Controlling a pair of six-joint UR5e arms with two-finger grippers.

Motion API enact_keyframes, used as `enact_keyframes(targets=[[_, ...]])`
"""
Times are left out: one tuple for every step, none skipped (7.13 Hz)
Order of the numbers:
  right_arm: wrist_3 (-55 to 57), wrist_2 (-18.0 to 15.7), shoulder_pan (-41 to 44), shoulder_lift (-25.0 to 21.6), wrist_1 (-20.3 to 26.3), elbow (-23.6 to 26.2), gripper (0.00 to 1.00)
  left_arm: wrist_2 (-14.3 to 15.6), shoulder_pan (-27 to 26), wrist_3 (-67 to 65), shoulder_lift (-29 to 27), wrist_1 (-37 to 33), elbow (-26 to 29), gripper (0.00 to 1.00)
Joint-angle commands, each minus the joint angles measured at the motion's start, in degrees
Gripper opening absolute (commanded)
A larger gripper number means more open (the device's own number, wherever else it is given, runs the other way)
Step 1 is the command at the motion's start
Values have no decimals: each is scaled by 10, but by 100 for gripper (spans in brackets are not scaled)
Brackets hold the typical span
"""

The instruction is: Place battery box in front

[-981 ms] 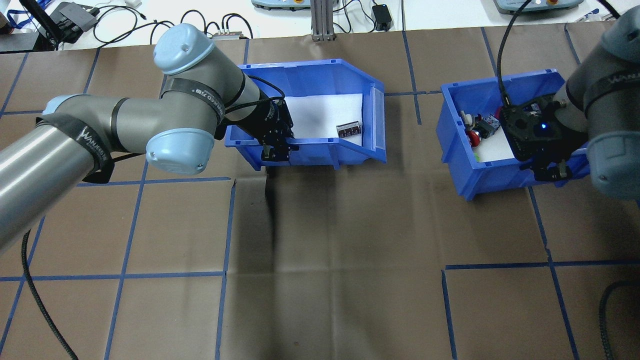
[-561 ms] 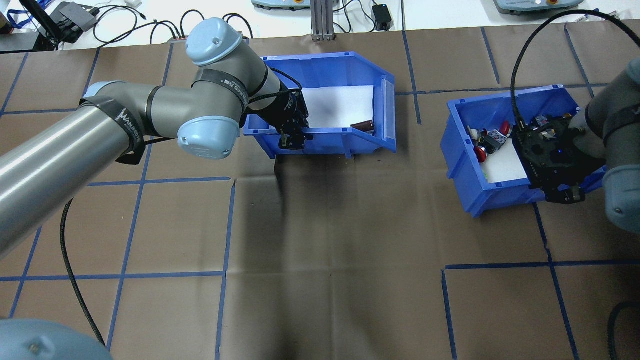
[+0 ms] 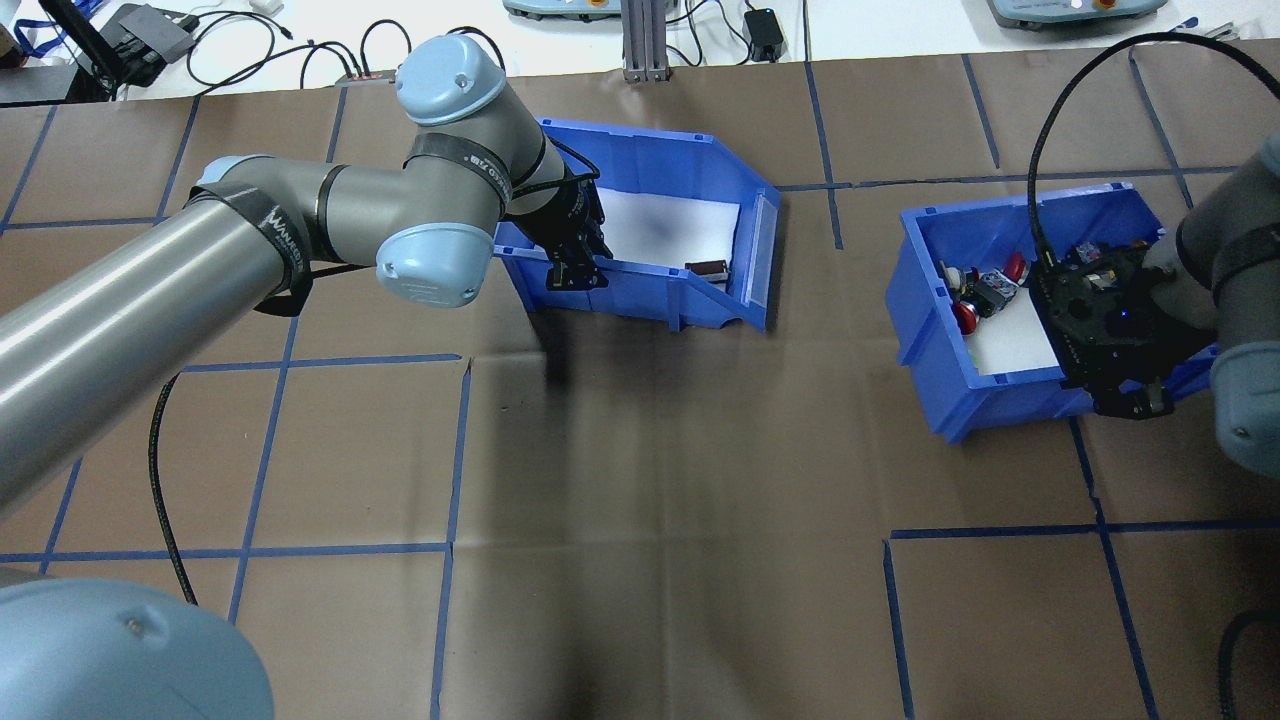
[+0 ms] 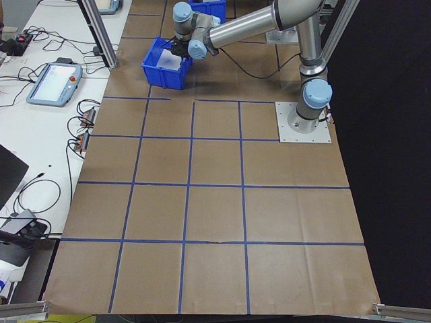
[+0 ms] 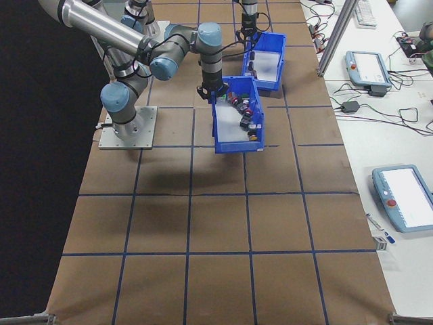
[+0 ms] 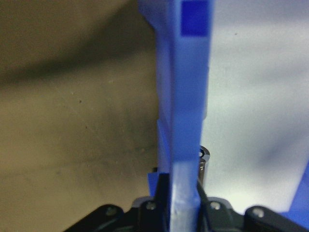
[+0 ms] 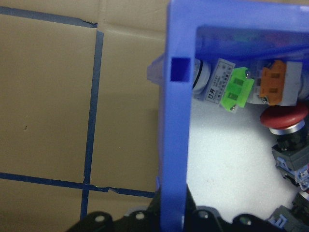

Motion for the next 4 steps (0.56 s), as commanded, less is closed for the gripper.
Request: enact_keyframes(targets=[[6, 0, 0, -3, 2, 14, 0, 14, 3, -13, 44, -16, -2, 99], [40, 0, 2, -45, 0, 48, 0, 35, 17, 30, 97, -76, -2, 99], [78, 3, 5, -99, 3, 88, 0, 57, 43, 136, 134, -138, 6, 99], [94, 26, 11, -139, 5, 126, 0, 61, 69, 255, 170, -195, 21, 99]])
